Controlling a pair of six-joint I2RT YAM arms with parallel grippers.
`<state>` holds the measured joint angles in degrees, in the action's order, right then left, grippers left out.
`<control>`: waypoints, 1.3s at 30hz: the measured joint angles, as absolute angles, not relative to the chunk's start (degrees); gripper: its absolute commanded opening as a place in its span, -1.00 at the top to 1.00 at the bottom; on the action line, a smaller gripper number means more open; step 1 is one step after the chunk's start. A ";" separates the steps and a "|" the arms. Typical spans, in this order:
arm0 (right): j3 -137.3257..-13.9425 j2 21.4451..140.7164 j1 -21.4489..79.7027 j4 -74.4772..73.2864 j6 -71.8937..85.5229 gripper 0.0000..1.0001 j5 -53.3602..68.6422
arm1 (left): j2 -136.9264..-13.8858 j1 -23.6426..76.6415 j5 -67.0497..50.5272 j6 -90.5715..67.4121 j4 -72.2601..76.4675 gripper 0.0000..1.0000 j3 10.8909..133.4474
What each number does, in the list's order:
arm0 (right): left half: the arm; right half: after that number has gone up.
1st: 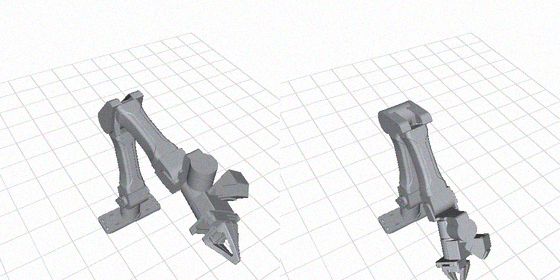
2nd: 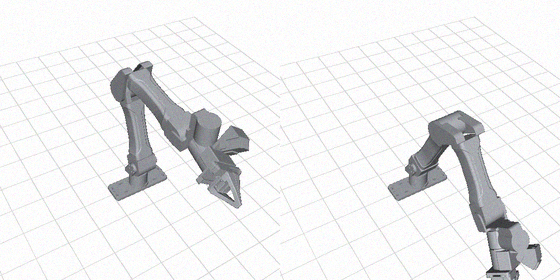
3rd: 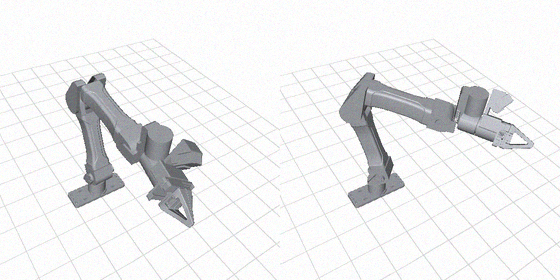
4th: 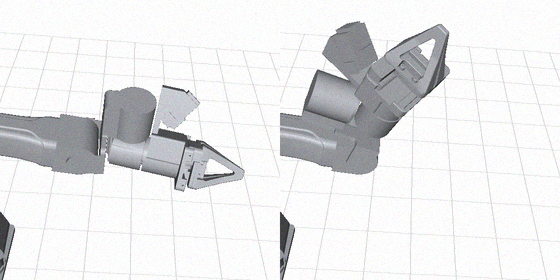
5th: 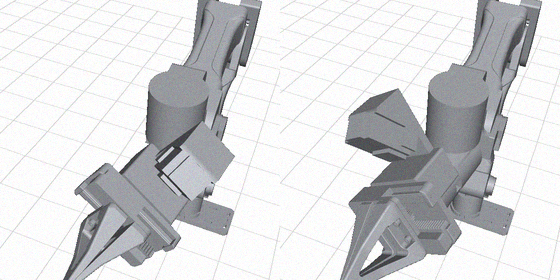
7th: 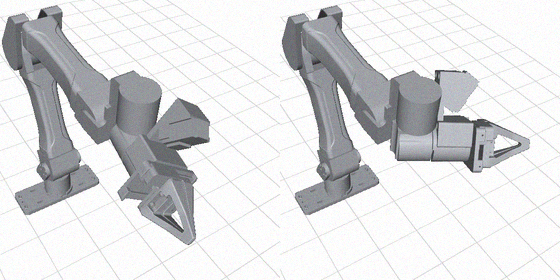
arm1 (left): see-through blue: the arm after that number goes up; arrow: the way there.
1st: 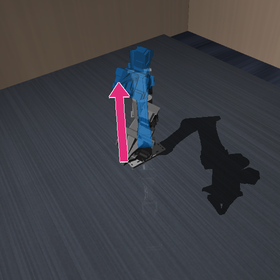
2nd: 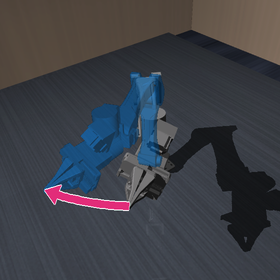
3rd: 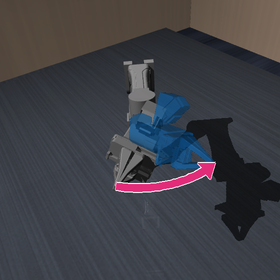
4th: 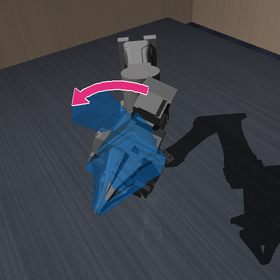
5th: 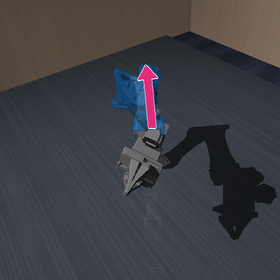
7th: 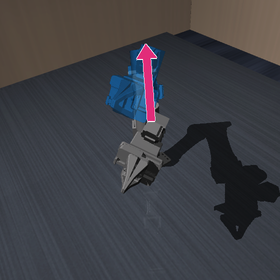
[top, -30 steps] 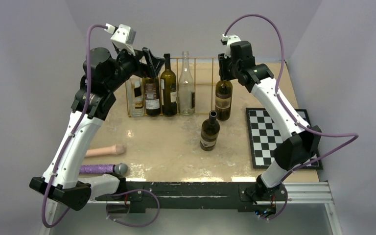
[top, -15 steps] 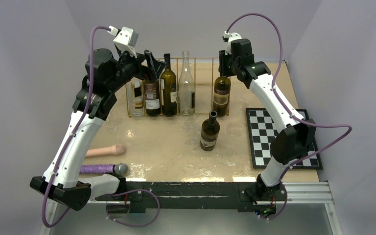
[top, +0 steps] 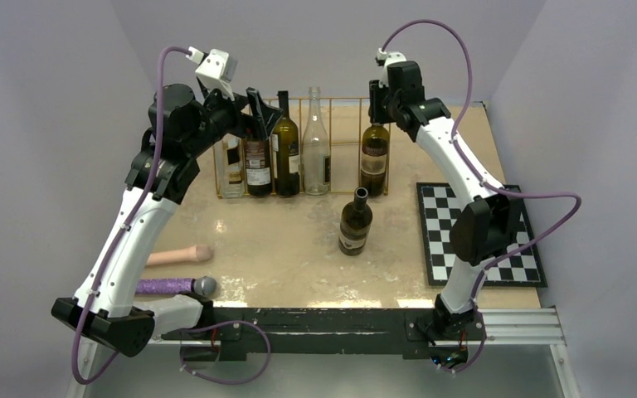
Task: Put the wine bottle on the wine rack
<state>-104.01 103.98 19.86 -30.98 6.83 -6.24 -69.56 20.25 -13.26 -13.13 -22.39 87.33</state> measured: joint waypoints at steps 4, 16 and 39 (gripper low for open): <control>-106.52 106.63 19.75 -31.05 6.63 0.58 -6.15 | -69.58 20.25 -13.28 -13.13 -22.46 -0.85 87.09; -110.76 112.27 19.27 -30.61 6.46 0.22 -6.24 | -69.80 20.25 -14.81 -13.32 -22.48 -0.85 87.09; -109.62 113.54 18.37 -31.92 7.84 -0.86 -8.38 | -71.83 20.21 -35.18 -11.33 -22.09 -0.90 86.39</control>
